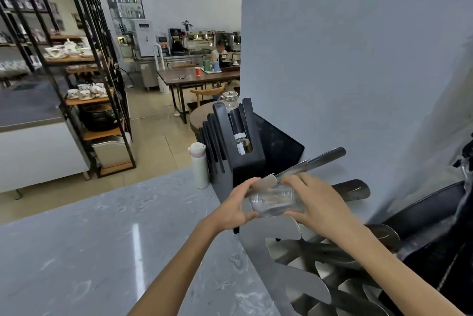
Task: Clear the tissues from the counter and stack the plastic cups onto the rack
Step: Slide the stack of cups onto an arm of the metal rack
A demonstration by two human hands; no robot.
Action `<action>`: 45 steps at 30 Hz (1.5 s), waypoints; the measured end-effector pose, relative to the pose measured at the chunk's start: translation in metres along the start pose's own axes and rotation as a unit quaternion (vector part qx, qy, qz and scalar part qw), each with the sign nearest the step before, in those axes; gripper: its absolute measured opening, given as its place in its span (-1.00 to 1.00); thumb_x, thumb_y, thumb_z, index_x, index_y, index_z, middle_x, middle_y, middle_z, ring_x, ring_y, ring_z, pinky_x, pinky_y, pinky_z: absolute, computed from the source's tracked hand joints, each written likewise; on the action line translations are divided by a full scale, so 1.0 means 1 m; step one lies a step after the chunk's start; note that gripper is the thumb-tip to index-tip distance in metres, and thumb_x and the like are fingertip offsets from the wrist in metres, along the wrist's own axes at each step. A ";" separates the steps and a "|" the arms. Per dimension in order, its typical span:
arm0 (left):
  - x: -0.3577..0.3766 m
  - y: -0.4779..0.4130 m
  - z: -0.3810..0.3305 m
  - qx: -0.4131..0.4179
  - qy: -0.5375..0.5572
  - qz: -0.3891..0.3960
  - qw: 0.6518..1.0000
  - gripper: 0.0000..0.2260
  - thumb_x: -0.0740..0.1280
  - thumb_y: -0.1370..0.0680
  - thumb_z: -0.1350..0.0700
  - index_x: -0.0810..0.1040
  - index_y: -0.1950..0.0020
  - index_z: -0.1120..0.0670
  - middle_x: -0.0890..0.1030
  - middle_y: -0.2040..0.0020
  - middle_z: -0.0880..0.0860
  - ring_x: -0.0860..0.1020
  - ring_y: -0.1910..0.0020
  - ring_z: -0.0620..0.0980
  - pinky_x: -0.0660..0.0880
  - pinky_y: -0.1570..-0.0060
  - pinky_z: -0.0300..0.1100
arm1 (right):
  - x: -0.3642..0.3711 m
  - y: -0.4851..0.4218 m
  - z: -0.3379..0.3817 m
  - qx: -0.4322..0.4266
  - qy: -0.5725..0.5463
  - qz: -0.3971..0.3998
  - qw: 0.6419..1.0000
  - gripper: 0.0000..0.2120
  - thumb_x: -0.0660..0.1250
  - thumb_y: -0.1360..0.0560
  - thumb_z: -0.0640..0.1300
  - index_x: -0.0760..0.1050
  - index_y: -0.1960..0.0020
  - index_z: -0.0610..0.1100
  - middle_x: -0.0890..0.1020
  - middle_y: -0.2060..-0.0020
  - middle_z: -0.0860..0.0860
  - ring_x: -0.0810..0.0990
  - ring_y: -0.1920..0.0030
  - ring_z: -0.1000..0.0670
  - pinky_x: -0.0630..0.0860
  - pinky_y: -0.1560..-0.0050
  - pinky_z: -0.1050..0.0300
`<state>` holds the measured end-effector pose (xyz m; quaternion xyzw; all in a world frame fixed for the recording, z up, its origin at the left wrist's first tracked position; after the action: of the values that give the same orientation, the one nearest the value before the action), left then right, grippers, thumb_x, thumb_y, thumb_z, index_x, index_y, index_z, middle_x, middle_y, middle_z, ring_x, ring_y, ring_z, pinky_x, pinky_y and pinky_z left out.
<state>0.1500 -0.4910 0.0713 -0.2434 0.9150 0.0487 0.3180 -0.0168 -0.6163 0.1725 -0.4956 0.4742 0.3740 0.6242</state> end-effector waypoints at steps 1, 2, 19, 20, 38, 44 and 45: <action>0.000 0.000 -0.002 0.005 0.000 -0.006 1.000 -0.19 0.49 -0.52 0.03 0.05 -0.47 -0.55 0.11 -0.64 -0.18 0.21 -0.59 -0.09 0.23 -0.55 -0.03 | 0.002 0.000 -0.001 0.000 0.005 0.002 1.000 -0.39 0.50 -0.35 0.18 0.38 -0.33 0.14 0.54 -0.19 0.11 0.55 -0.12 0.01 0.49 -0.06 0.12; -0.001 0.000 -0.002 0.006 0.004 -0.012 1.000 -0.18 0.49 -0.52 0.01 0.03 -0.46 -0.57 0.06 -0.65 -0.25 0.17 -0.60 -0.12 0.20 -0.52 -0.09 | 0.004 0.001 -0.002 -0.001 0.014 0.004 1.000 -0.39 0.50 -0.35 0.18 0.37 -0.33 0.15 0.54 -0.19 0.11 0.56 -0.14 0.00 0.47 -0.09 0.09; 0.007 -0.010 0.003 -0.019 0.029 -0.046 0.998 -0.36 0.53 -0.49 0.18 0.33 -0.47 -0.11 0.40 -0.39 -0.07 0.41 -0.40 -0.03 0.51 -0.37 0.13 | 0.010 -0.024 0.019 0.024 0.021 0.039 0.999 -0.32 0.46 -0.37 0.26 0.34 -0.37 0.03 0.55 -0.25 -0.01 0.51 -0.26 -0.09 0.41 -0.27 0.00; 0.007 -0.010 0.004 -0.021 0.034 -0.048 0.998 -0.32 0.52 -0.49 0.20 0.30 -0.51 -0.09 0.38 -0.43 -0.05 0.38 -0.43 -0.01 0.51 -0.37 0.14 | 0.010 -0.022 0.015 0.035 -0.011 0.049 0.998 -0.33 0.48 -0.37 0.23 0.33 -0.38 0.05 0.54 -0.27 0.00 0.50 -0.27 -0.07 0.41 -0.28 0.00; 0.010 -0.011 0.013 -0.031 0.019 -0.053 0.998 -0.44 0.42 -0.59 0.19 0.28 -0.50 -0.14 0.37 -0.42 0.00 0.31 -0.46 0.07 0.51 -0.35 0.16 | -0.005 -0.012 0.003 0.103 0.059 0.081 0.990 -0.26 0.29 -0.41 0.41 0.44 -0.31 -0.15 0.65 -0.13 -0.09 0.63 -0.10 -0.10 0.47 -0.06 0.06; 0.014 -0.009 0.011 -0.048 0.016 -0.064 0.997 -0.41 0.40 -0.60 0.25 0.26 -0.51 -0.16 0.35 -0.41 -0.02 0.29 -0.44 0.04 0.44 -0.41 0.21 | -0.009 -0.011 0.001 0.091 0.050 0.083 0.991 -0.29 0.26 -0.44 0.40 0.44 -0.33 -0.12 0.63 -0.16 -0.08 0.60 -0.12 -0.10 0.49 -0.01 0.06; 0.014 -0.008 0.010 -0.048 0.018 -0.064 0.997 -0.41 0.39 -0.60 0.27 0.26 -0.50 -0.16 0.35 -0.41 -0.02 0.29 -0.43 0.04 0.44 -0.41 0.20 | -0.010 -0.010 0.001 0.081 0.046 0.074 0.993 -0.31 0.29 -0.45 0.36 0.39 -0.38 -0.09 0.62 -0.21 -0.06 0.57 -0.17 -0.11 0.50 -0.07 0.03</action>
<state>0.1500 -0.5017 0.0561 -0.3174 0.8998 0.0679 0.2915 -0.0103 -0.6175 0.1852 -0.4239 0.5667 0.3565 0.6100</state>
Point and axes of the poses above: each hand's wrist, its own y-axis away from the middle knuckle, its own x-axis out of the palm, z = x × y, the point moved 4 cm from there along -y, towards the middle knuckle
